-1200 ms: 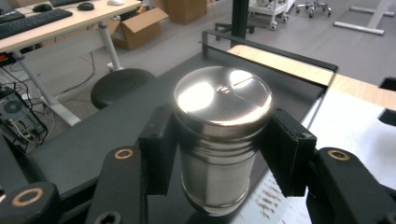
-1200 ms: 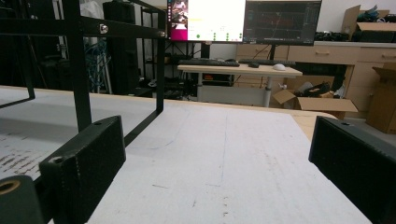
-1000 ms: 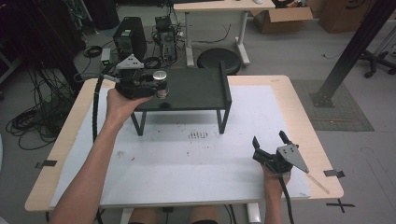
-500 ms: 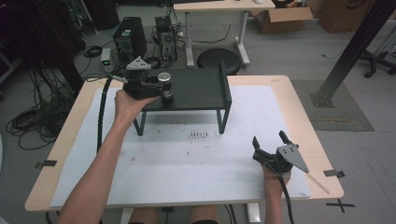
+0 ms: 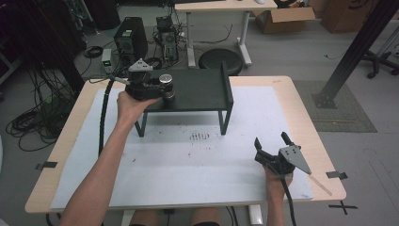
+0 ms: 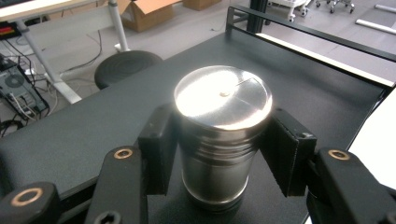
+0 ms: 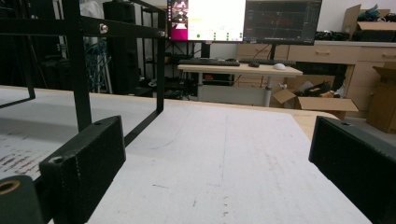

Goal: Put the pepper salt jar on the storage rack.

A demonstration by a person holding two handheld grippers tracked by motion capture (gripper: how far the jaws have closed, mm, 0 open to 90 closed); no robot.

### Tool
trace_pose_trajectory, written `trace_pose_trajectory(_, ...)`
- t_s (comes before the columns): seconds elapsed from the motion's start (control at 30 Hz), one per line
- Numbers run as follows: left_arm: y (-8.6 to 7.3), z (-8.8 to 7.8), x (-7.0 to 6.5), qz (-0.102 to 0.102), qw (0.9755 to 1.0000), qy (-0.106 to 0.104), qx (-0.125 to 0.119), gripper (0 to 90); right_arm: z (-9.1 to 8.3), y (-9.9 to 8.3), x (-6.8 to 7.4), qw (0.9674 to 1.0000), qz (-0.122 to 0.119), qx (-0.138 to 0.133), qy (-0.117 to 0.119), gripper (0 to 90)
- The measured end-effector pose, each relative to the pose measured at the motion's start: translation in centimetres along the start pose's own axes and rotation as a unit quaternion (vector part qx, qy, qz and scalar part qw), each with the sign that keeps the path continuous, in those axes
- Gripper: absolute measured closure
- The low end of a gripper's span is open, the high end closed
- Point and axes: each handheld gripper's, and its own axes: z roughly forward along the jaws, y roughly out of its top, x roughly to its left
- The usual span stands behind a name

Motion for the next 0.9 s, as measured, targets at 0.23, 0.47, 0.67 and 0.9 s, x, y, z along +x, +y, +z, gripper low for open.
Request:
trace_pose_trajectory(0.23, -0.08, 0.08, -0.18, 0.007, 1.0, 0.004, -0.003, 48.9, 0.0, 0.0, 0.01, 1.0, -0.001, 0.0, 0.0, 3.3)
trace_pose_trajectory(0.47, -0.09, 0.16, -0.19, 0.006, 1.0, 0.002, -0.003, 48.8, 0.01, 0.0, 0.01, 1.0, -0.001, 0.0, 0.0, 3.4)
trace_pose_trajectory(0.67, -0.08, 0.14, -0.18, 0.006, 1.0, 0.001, -0.003, 48.6, 0.02, 0.01, 0.01, 1.0, -0.001, 0.001, 0.001, 3.4)
trace_pose_trajectory(0.9, -0.1, 0.1, -0.1, 0.002, 1.0, -0.003, -0.005, 48.4, 0.02, 0.0, 0.01, 1.0, -0.001, 0.001, 0.0, 3.3)
